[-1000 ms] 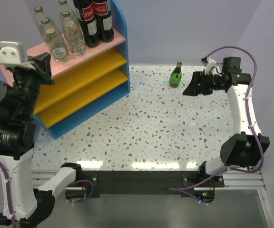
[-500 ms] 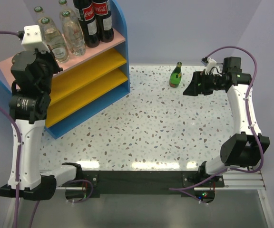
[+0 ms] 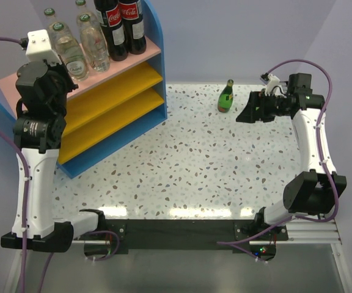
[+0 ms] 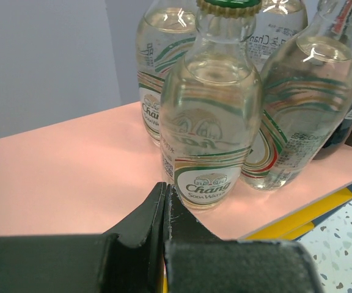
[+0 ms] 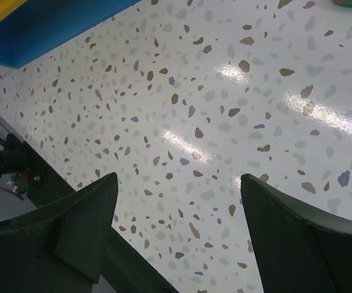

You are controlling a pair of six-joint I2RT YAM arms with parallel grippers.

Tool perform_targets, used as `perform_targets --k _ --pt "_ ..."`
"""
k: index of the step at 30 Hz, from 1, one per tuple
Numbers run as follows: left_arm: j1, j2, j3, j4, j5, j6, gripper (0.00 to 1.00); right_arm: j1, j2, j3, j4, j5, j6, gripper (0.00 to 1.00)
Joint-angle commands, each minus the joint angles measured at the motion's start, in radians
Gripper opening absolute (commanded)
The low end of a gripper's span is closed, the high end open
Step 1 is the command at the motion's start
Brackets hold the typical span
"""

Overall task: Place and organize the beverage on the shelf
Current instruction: Adjust the drink on the shelf.

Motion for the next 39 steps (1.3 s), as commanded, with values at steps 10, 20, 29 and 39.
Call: perform_targets --k 10,20,29,39 --pt "0.041 0.075 0.083 0.056 0.012 0.003 0.0 -0.011 -0.009 0.01 0.006 -0.036 -0.015 0.85" --pt "0.05 0.079 0.086 0.056 0.039 0.0 0.0 -0.018 -0.006 0.018 0.005 -0.039 -0.016 0.85" --pt "0.056 0.06 0.103 0.042 0.039 -0.008 0.0 -0.018 -0.008 0.02 -0.004 -0.039 -0.03 0.85" --pt "0.056 -0.134 0.048 -0.016 0.183 -0.064 0.16 -0.018 -0.005 0.049 -0.033 -0.037 -0.125 0.86"
